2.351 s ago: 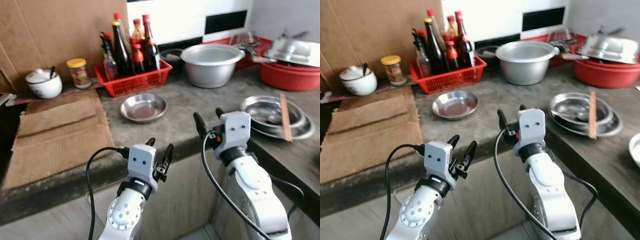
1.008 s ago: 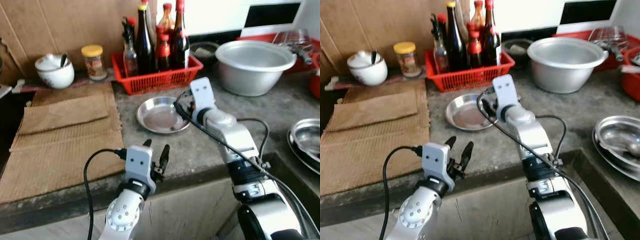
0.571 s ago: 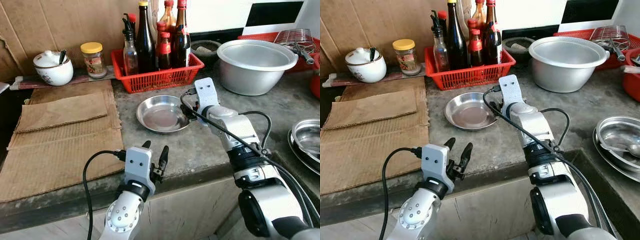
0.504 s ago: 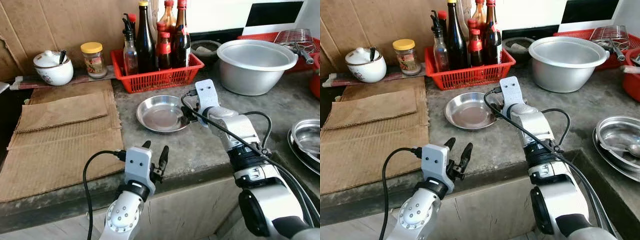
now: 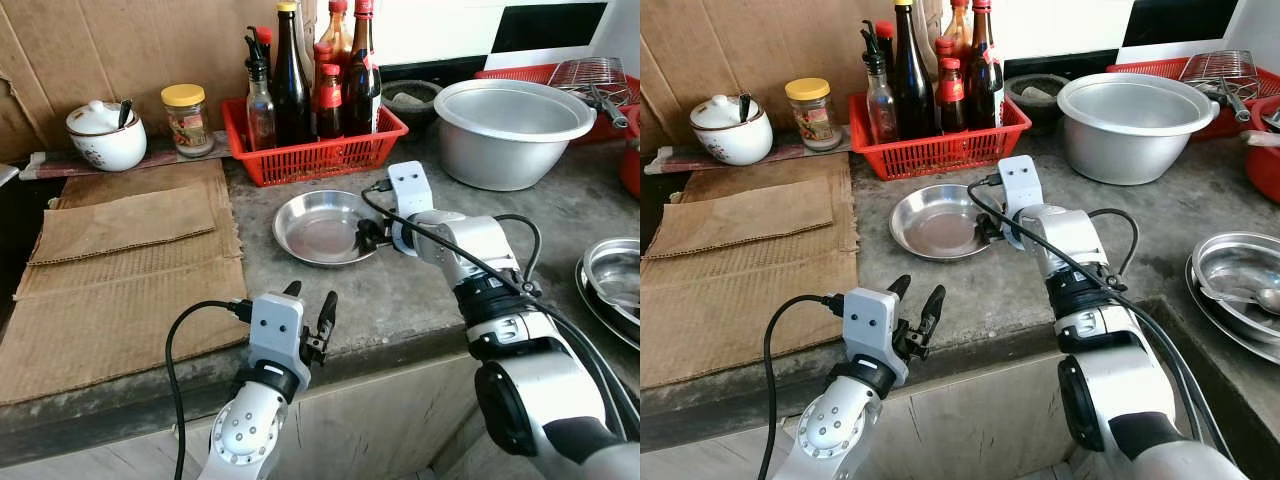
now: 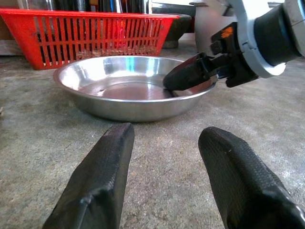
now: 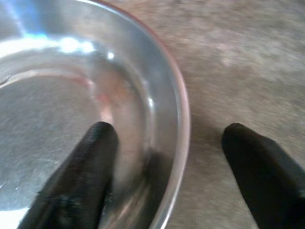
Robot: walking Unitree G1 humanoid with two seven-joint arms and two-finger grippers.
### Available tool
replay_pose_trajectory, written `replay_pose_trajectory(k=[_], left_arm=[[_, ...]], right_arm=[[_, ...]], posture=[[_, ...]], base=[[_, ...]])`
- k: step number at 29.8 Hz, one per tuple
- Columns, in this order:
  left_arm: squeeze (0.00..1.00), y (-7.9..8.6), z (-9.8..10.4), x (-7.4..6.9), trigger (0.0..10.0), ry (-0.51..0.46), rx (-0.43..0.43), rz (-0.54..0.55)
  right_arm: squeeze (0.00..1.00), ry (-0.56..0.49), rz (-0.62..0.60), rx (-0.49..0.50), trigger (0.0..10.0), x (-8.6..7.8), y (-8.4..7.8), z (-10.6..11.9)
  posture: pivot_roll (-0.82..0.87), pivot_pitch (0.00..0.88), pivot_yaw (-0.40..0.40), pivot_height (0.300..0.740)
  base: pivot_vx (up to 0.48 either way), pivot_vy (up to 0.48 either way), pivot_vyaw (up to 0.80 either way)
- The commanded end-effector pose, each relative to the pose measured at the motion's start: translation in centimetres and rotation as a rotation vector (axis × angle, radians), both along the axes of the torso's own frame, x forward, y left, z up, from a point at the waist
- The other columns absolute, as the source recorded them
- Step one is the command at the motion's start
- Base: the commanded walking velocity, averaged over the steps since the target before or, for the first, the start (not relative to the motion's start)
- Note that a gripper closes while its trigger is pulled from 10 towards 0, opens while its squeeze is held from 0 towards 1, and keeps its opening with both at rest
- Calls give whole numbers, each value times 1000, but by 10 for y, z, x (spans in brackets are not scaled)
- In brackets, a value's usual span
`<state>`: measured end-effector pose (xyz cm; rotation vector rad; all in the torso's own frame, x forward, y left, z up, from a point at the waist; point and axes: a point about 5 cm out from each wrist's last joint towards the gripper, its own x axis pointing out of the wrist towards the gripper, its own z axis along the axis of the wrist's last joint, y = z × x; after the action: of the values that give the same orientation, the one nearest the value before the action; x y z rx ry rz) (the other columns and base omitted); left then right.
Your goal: Kitchen organization
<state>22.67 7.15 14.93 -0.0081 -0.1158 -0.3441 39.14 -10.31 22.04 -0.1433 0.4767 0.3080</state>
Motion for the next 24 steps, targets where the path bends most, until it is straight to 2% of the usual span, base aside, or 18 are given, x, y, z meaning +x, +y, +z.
replay_pose_trajectory(k=[1, 2, 10, 20, 22, 24], left_arm=[[0, -1, 1, 0, 10000, -7, 7, 3], [0, -1, 1, 0, 10000, -7, 7, 3], [0, 0, 1, 1, 10000, -9, 8, 11], [0, 0, 1, 2, 10000, -11, 5, 16], [0, 0, 1, 2, 10000, -12, 4, 17], [0, 0, 1, 2, 10000, -11, 4, 18]], right_arm=[[0, 10, 27, -34, 3098, 0, 6, 2], [0, 17, 32, -33, 0, -1, 6, 0], [0, 39, 29, -32, 0, -1, 7, -4], [0, 30, -32, 14, 0, 3, 0, -1], [0, 34, -57, 73, 0, 4, -2, 1], [0, 12, -97, 213, 0, 6, -2, 7]], posture=[[55, 67, -40, 740], [55, 67, -40, 740], [56, 69, -42, 740], [56, 65, -39, 740], [56, 65, -42, 740], [58, 63, -42, 740]], base=[[0, 0, 0], [0, 0, 0], [0, 0, 0], [0, 0, 0], [0, 0, 0], [0, 0, 0]])
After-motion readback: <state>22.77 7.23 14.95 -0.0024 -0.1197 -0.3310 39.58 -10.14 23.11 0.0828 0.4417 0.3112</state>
